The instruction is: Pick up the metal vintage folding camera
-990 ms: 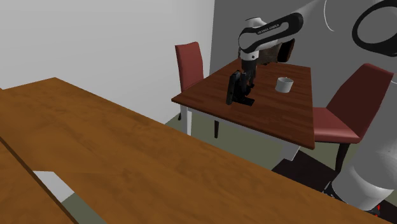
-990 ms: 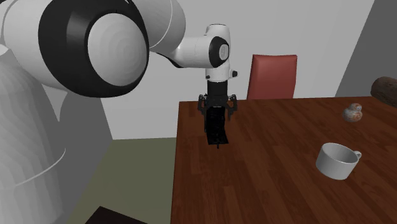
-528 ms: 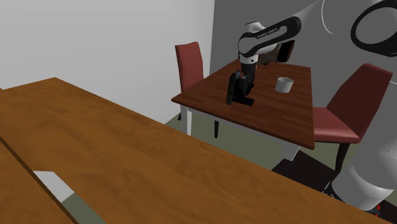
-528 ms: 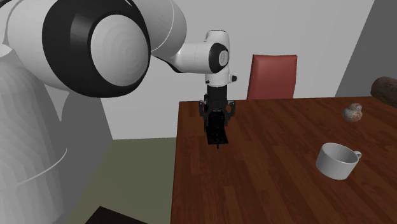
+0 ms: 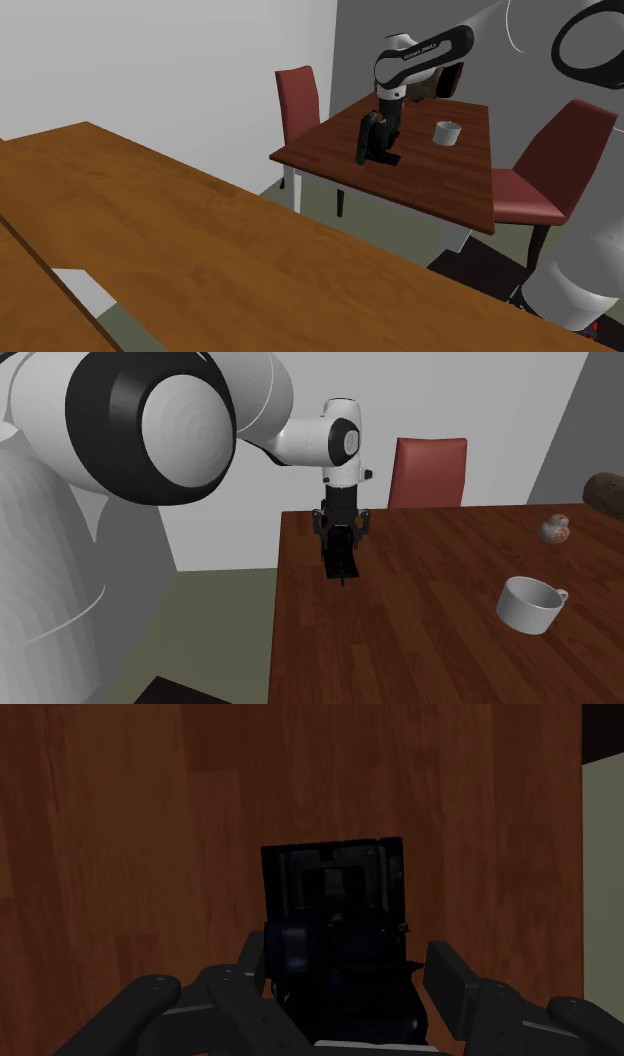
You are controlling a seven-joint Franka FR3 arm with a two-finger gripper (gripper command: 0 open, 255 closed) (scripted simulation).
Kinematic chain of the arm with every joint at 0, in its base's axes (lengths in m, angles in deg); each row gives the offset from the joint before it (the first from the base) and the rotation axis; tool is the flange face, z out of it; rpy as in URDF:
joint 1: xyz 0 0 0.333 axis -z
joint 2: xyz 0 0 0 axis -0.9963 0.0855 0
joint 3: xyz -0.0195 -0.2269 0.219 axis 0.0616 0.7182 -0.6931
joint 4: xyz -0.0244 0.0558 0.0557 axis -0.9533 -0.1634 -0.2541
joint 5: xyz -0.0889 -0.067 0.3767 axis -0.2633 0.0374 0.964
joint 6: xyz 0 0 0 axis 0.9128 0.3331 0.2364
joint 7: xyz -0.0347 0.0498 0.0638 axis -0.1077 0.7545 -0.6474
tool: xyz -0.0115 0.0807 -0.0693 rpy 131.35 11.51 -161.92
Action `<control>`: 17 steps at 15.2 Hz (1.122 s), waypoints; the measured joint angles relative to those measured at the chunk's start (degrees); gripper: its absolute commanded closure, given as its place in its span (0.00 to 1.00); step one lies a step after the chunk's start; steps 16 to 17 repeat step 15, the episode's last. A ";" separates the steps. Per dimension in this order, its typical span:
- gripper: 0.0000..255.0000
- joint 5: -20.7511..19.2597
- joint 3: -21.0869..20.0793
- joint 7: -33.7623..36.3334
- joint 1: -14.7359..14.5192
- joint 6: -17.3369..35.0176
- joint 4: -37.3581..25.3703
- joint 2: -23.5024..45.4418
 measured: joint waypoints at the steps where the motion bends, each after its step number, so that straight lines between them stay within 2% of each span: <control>1: 1.00 0.00 -0.02 0.03 -0.04 -0.47 -0.34 -0.12; 14: 1.00 0.05 0.00 -0.69 -0.07 -9.63 -8.01 -1.59; 17: 1.00 0.05 0.00 -0.72 -0.08 -10.11 -8.50 -1.59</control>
